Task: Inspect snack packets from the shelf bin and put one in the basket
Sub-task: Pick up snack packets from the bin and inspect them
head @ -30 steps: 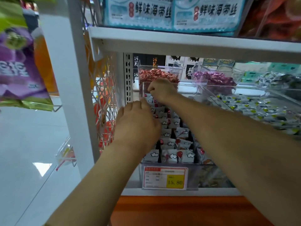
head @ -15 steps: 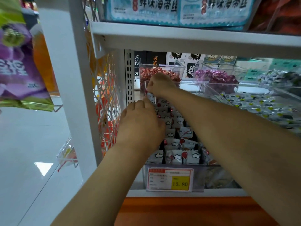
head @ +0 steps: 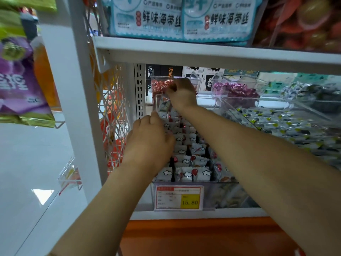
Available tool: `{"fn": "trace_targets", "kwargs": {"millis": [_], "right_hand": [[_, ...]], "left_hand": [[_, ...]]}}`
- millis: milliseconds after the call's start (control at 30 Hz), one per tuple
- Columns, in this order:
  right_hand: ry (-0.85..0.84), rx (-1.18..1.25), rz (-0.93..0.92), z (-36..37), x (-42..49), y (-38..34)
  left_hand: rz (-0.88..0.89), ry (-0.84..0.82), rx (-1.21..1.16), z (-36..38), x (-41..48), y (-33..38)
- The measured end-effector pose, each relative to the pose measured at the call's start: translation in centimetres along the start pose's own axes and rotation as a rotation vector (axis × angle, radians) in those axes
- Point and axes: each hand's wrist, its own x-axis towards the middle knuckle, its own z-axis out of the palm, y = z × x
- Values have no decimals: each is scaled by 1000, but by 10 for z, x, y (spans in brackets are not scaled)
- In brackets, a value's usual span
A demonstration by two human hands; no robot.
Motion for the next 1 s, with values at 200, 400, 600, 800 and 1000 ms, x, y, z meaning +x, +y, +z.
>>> {"fn": "trace_targets", "kwargs": {"millis": [200,400,600,800,1000], "right_hand": [[202,290,-2,-58,-48,-10],[152,525,177,-115,-127,0],[107,967,325,-142,-178,7],[129,1172,412,-153,-188,17],[-49,1351,485,-152,-187,27]], "left_hand": [[38,201,8,-10,-14,7],[94,304,-131,-18,-39,26],[156,116,-509,-15,-56,49],[-14,-79,-765,-19,-61,46],[-160,-123,-1055,-16,-60,47]]}}
